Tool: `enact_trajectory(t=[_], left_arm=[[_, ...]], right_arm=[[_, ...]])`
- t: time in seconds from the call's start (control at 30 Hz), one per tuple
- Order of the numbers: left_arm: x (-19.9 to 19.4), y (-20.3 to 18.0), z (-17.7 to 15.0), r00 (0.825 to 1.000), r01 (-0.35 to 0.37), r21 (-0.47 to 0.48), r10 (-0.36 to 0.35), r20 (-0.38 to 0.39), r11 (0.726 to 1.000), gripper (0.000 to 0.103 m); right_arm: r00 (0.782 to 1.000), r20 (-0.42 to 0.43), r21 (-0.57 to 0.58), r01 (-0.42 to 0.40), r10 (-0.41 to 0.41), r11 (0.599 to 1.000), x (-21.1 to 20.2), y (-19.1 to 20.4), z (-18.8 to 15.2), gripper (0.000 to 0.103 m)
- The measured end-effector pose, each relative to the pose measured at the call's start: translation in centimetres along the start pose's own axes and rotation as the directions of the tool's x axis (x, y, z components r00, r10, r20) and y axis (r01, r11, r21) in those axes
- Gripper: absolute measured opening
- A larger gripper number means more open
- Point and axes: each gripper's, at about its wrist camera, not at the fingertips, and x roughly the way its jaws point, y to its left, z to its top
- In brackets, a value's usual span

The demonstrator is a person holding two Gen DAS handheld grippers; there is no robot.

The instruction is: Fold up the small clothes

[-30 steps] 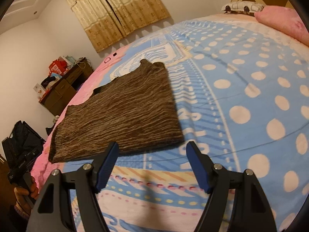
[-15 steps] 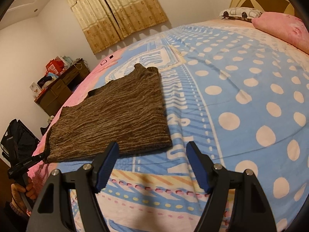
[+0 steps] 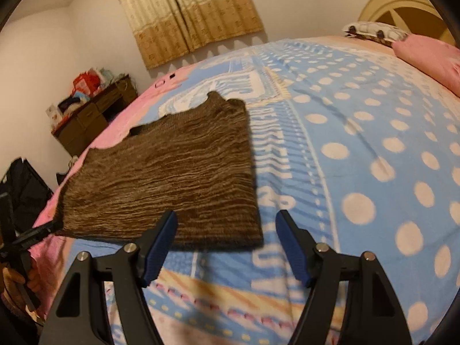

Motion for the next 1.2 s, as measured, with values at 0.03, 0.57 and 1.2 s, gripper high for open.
enact_trajectory(t=[0.03, 0.57, 1.2], left_arm=[[-0.1, 0.2, -0.1, 1.000, 0.011, -0.014, -0.011, 0.003, 1.000, 0.055], [-0.9, 4.3, 0.3, 0.988, -0.128, -0.071, 0.121, -0.101, 0.989, 0.005], [6.2, -1.7, 8.5, 0.984, -0.172, -0.033, 0.170, -0.060, 0.984, 0.005]], right_arm=[[1.000, -0.015, -0.010, -0.006, 0.006, 1.000, 0.6, 0.2, 0.0, 0.057], [0.996, -0.087, -0.077, -0.005, -0.001, 0.997, -0.7, -0.2, -0.4, 0.011], [0.998, 0.055, -0.185, 0.044, -0.034, 0.982, 6.0, 5.5, 10.7, 0.033]])
